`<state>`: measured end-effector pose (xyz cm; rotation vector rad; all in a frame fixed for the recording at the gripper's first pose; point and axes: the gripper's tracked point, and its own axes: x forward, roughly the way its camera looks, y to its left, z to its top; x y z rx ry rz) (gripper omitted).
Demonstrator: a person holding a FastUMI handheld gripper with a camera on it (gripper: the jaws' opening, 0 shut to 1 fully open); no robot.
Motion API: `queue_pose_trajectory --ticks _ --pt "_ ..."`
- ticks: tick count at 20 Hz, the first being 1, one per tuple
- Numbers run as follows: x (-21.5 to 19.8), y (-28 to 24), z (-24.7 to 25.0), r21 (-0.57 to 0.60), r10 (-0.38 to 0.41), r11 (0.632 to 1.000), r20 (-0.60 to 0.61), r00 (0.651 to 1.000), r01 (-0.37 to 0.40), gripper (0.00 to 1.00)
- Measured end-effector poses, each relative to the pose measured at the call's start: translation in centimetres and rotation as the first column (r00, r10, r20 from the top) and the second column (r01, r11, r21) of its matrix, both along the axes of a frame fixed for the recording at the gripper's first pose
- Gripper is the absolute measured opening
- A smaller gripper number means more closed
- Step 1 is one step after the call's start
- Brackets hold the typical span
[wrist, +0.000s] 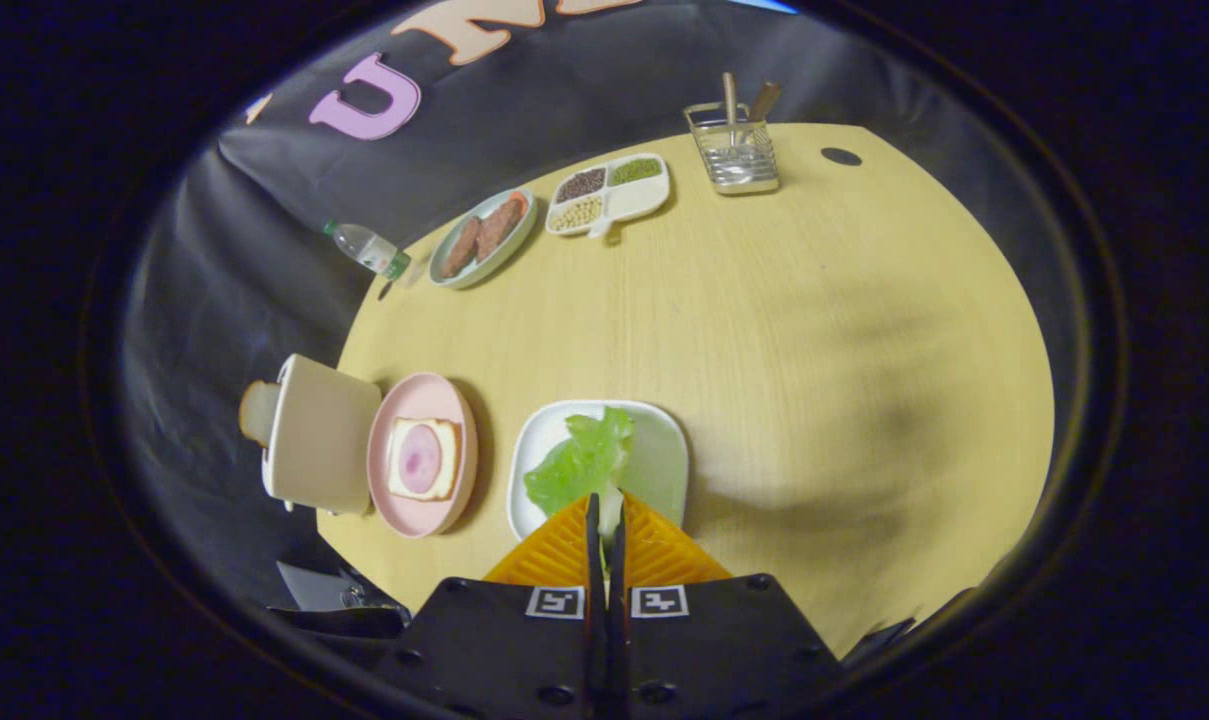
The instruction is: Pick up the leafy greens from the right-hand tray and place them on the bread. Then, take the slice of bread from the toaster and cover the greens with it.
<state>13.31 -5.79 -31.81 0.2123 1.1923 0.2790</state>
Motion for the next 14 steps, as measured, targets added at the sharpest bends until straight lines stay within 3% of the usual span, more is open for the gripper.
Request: queue_pose_trajectory --ticks 8,14 --pt "-0.8 8.1 7.6 0.12 -0.003 0.993 0.095 0.995 -0.008 0.03" --pt "-2.6 18.2 8.5 0.224 0.06 0.972 0.065 0.996 -0.073 0.03"
